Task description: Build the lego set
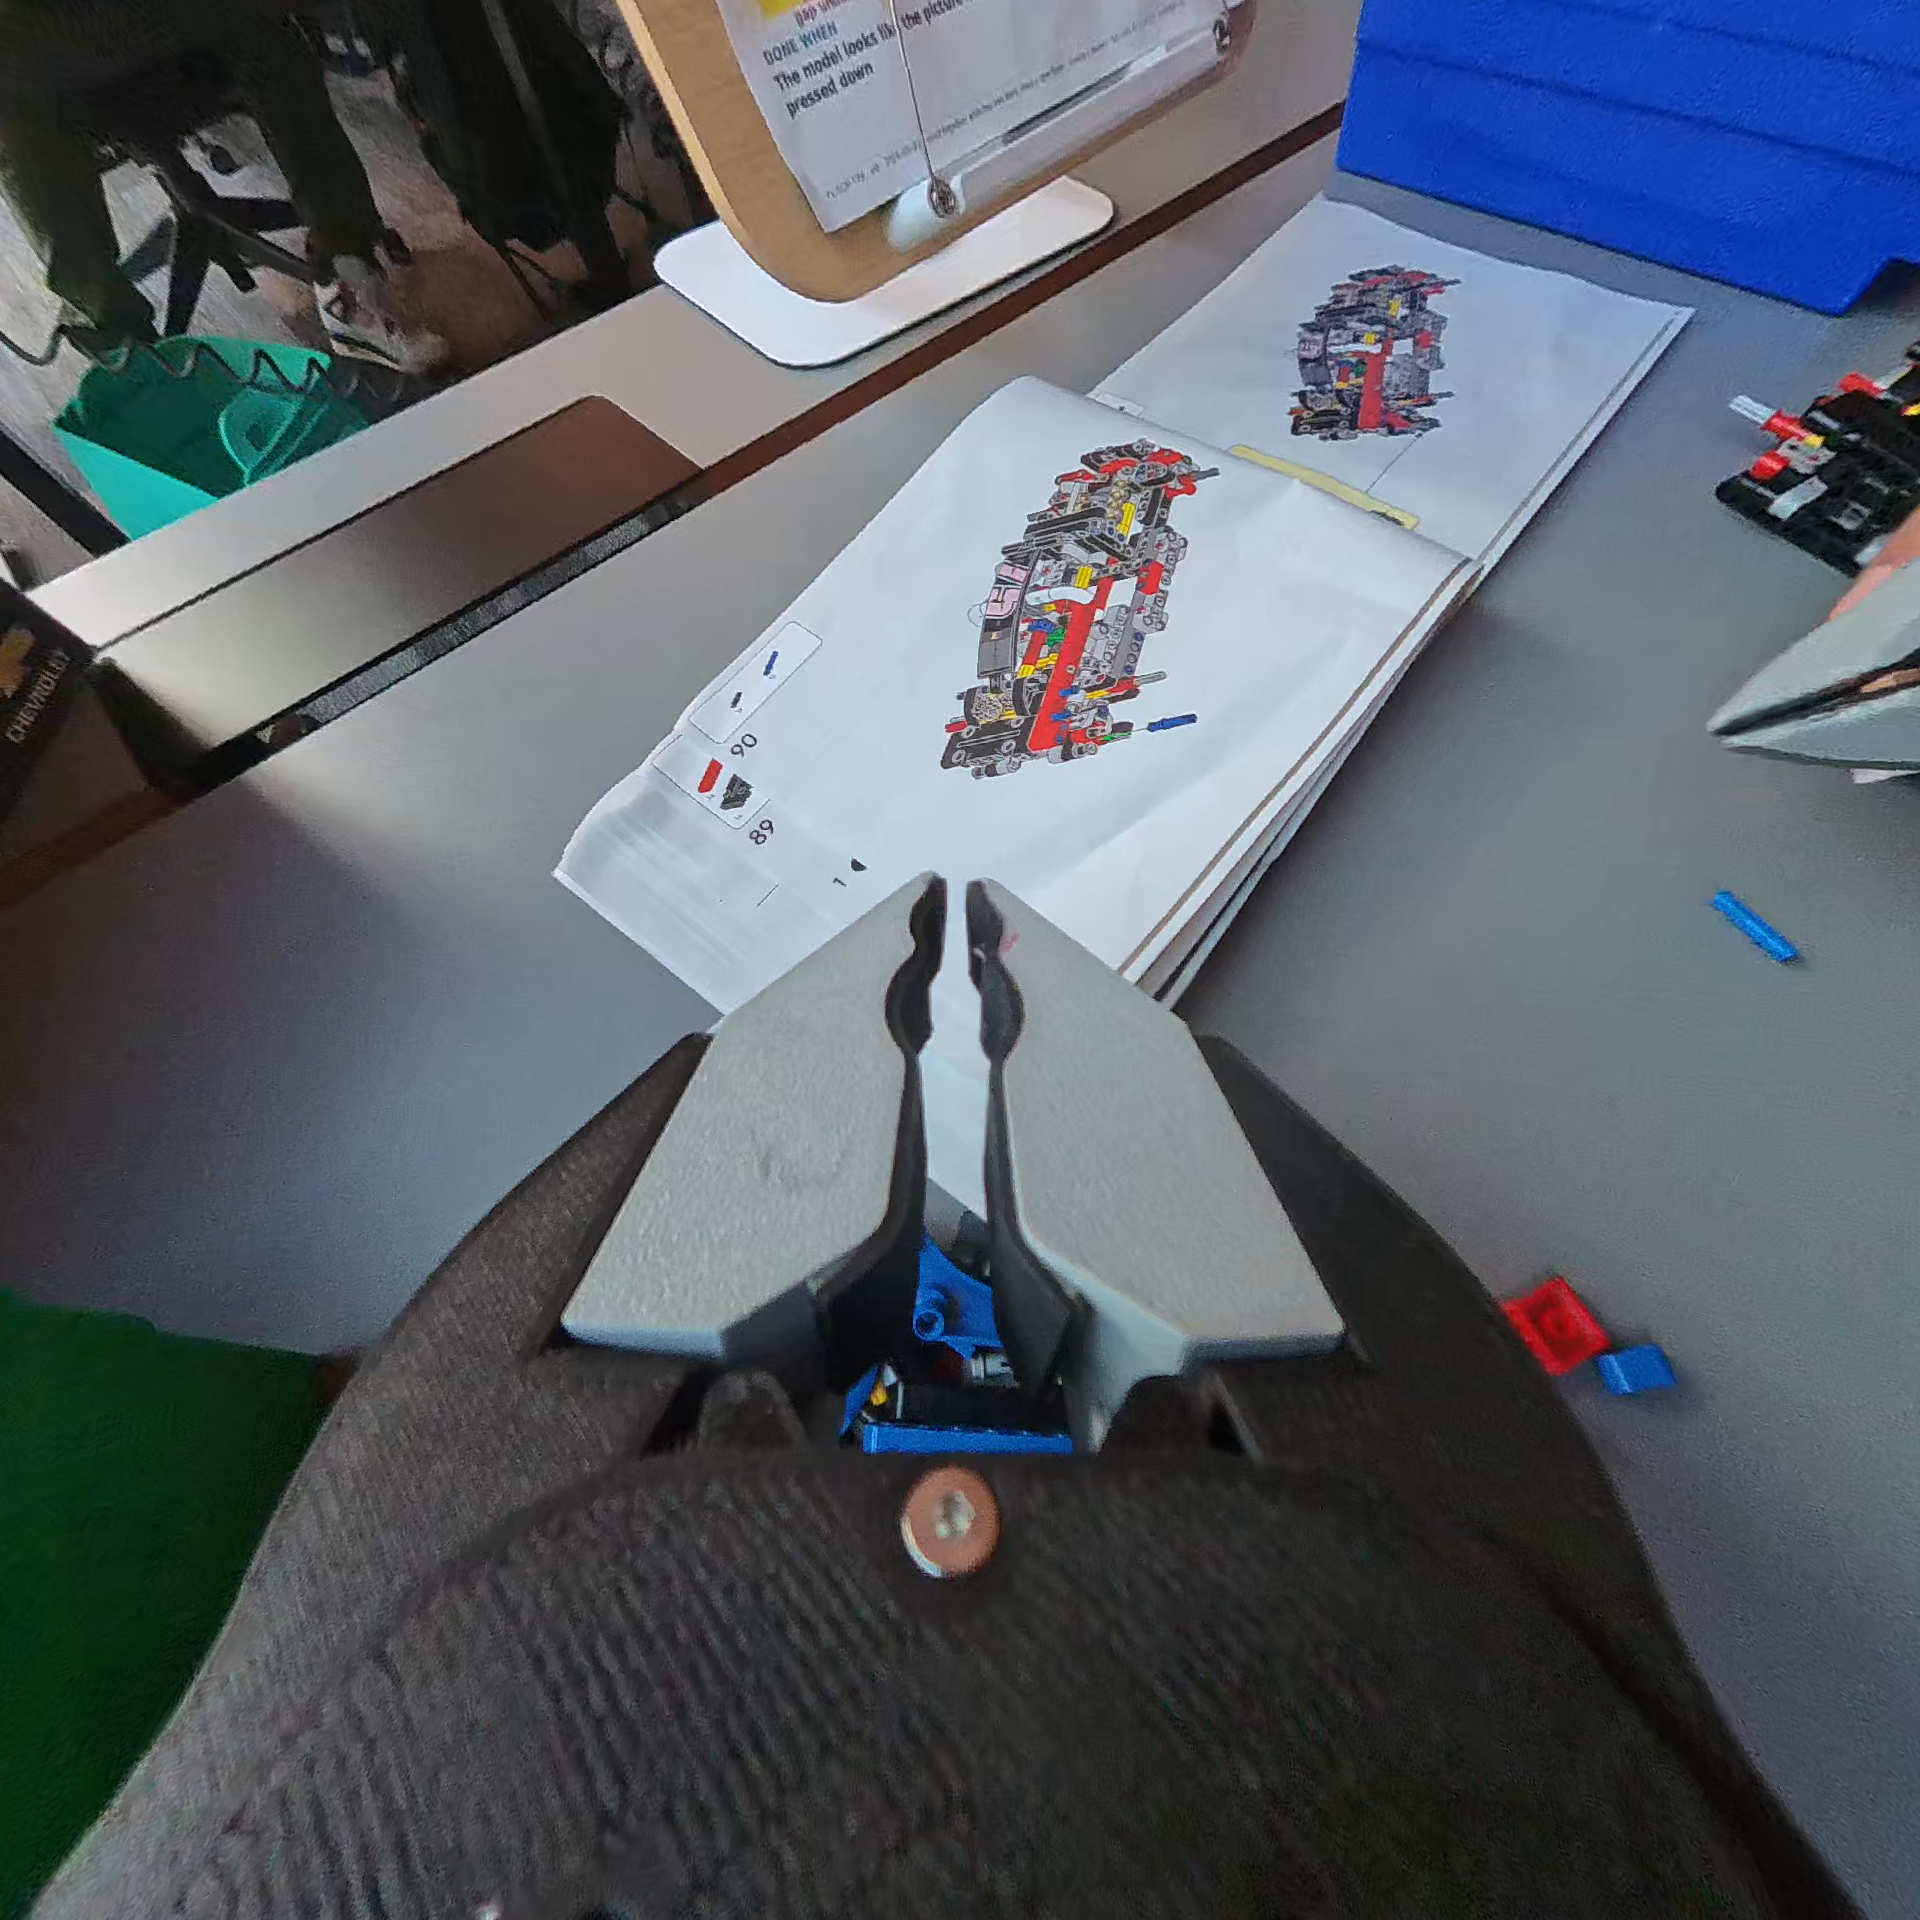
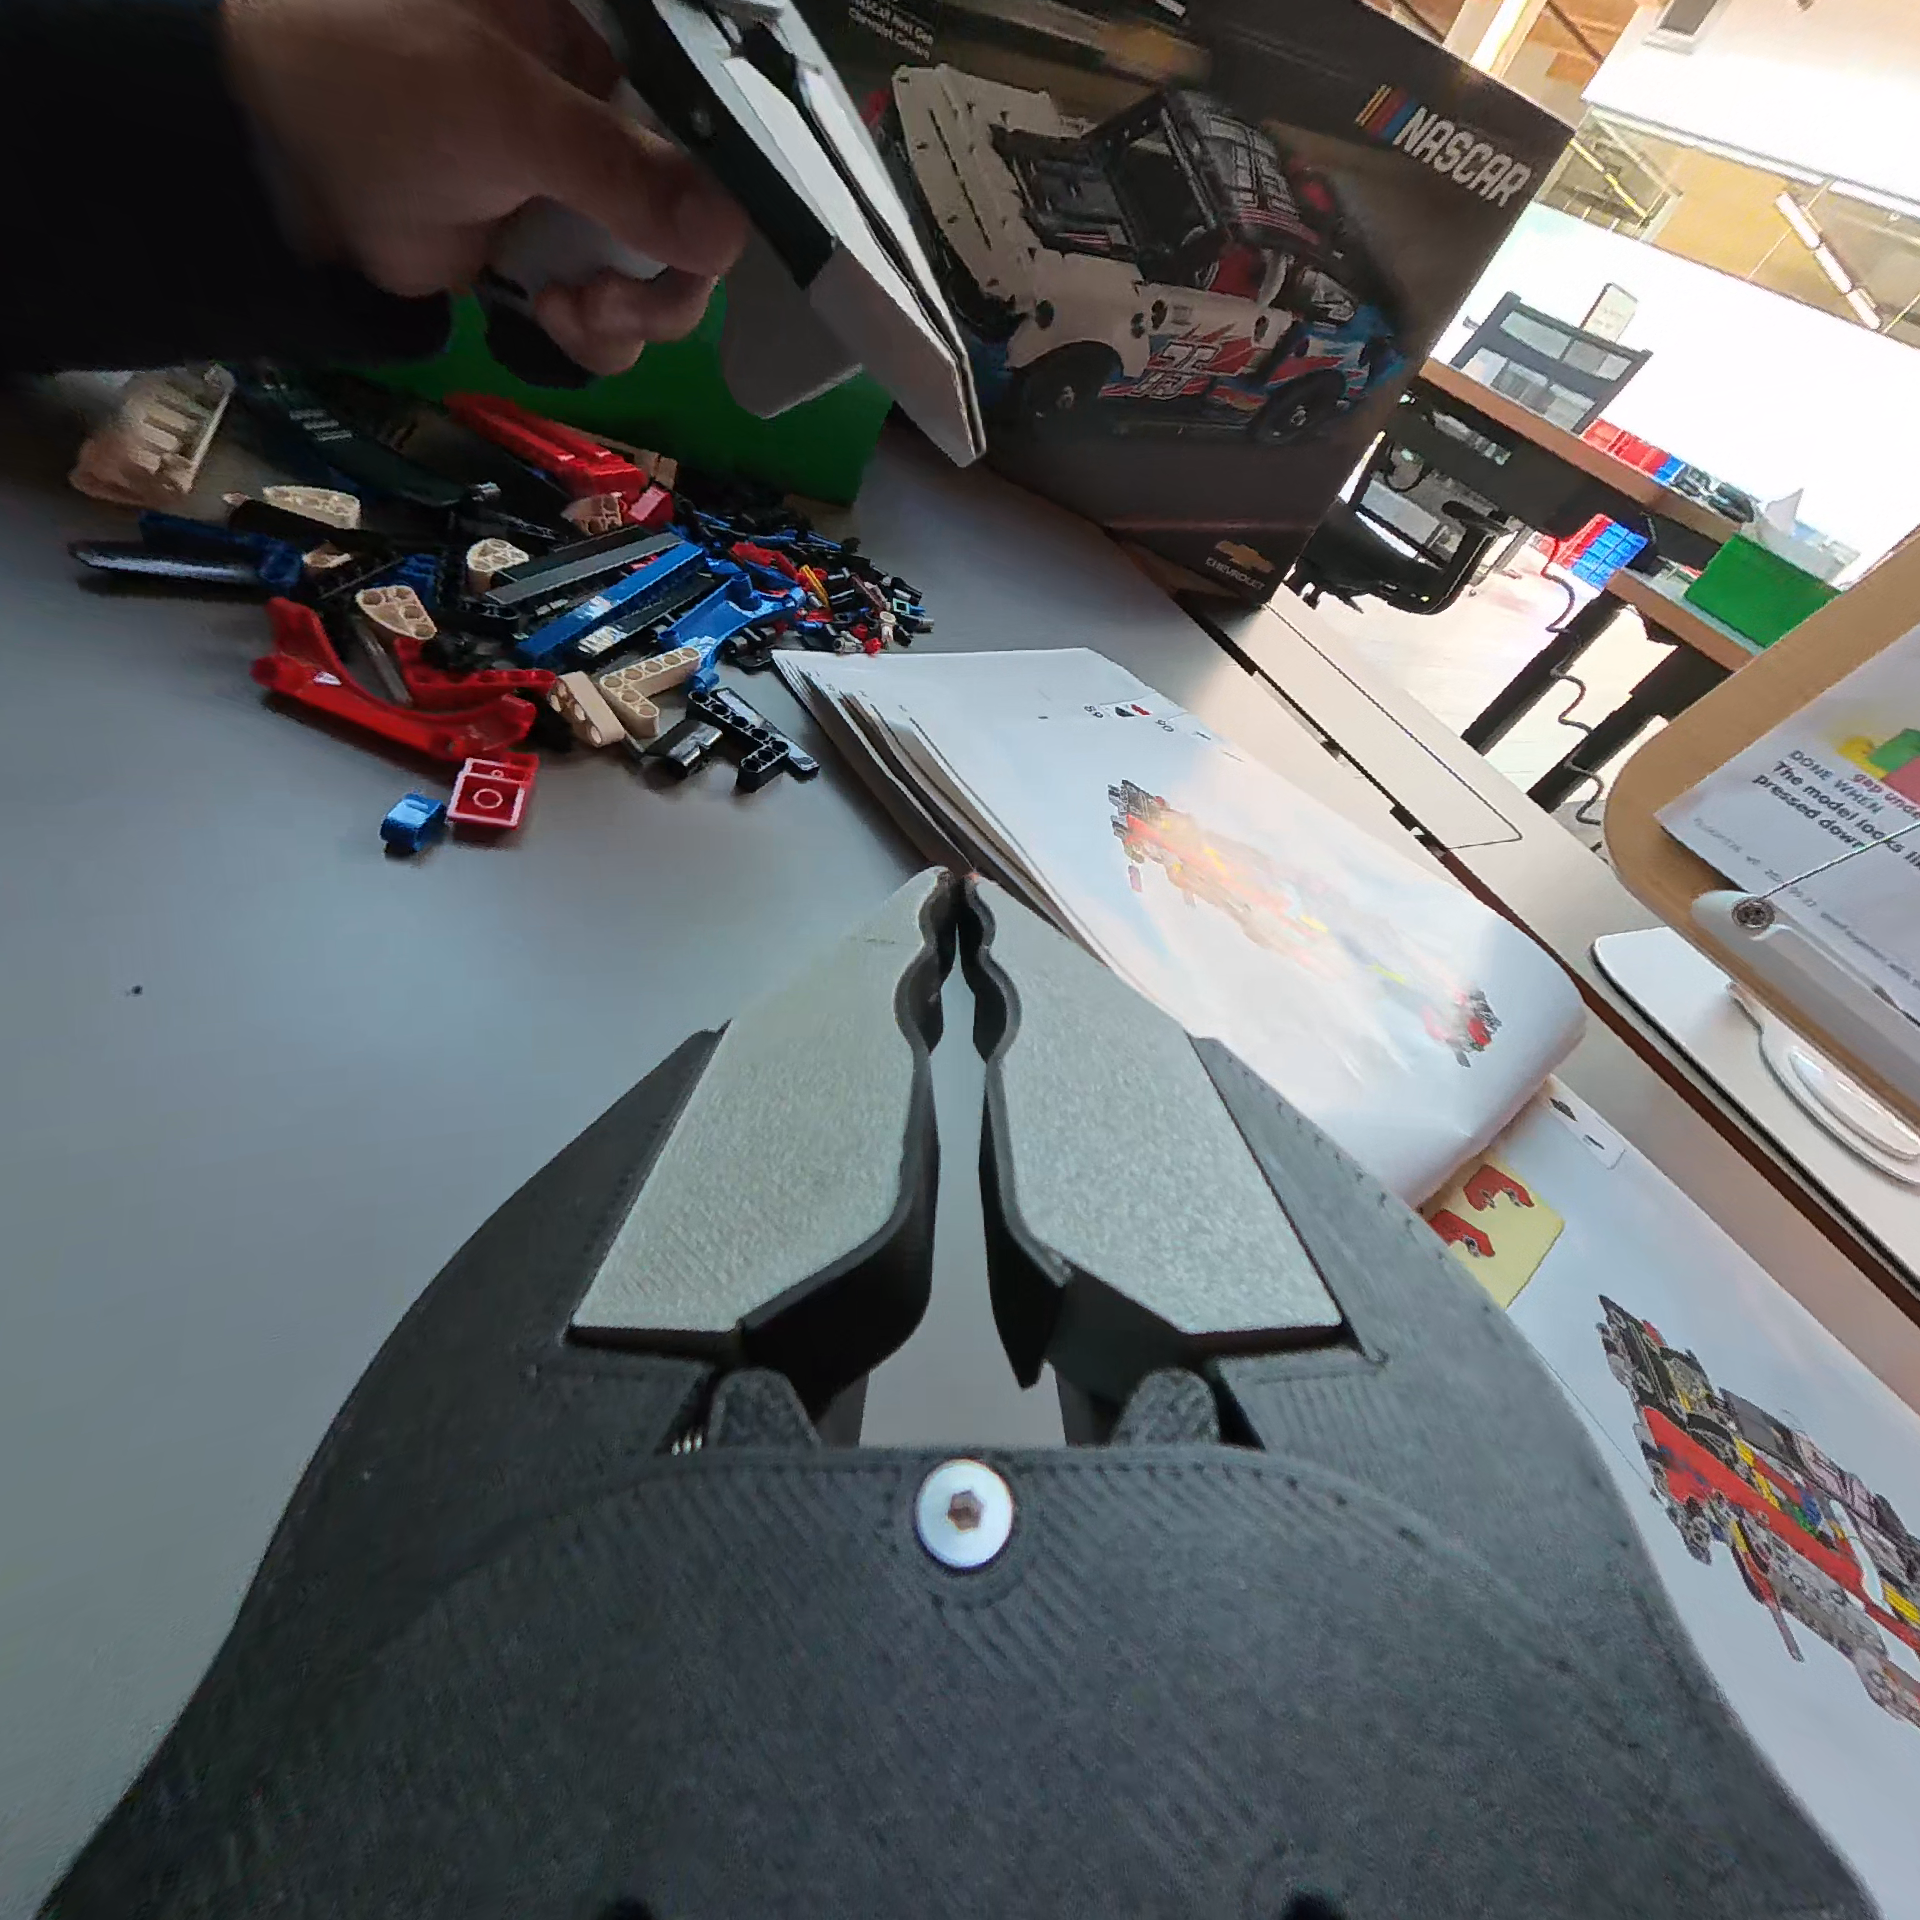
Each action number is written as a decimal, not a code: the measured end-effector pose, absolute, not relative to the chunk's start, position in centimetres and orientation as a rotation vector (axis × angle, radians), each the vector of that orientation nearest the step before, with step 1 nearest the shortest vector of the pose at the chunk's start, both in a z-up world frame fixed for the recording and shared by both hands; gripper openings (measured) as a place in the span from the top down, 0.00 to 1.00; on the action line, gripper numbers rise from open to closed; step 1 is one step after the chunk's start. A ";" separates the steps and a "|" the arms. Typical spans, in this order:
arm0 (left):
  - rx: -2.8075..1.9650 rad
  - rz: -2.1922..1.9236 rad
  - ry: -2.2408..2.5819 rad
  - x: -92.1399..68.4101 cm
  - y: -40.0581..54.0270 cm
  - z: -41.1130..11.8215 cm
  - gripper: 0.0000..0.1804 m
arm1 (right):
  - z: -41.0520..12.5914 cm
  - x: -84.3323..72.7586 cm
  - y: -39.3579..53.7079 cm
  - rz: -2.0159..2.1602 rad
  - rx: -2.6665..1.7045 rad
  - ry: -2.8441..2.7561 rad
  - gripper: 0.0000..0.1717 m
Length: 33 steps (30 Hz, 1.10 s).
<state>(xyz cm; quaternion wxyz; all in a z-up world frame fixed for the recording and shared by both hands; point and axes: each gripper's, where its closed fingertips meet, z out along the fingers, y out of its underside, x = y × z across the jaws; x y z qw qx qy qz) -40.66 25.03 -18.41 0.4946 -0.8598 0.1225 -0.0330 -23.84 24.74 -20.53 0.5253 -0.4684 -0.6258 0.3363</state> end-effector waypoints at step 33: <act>-2.051 -0.103 0.166 -42.6 25.2 -19.3 0.99 | -20.2 -24.4 26.4 1.016 -1.240 -1.449 1.00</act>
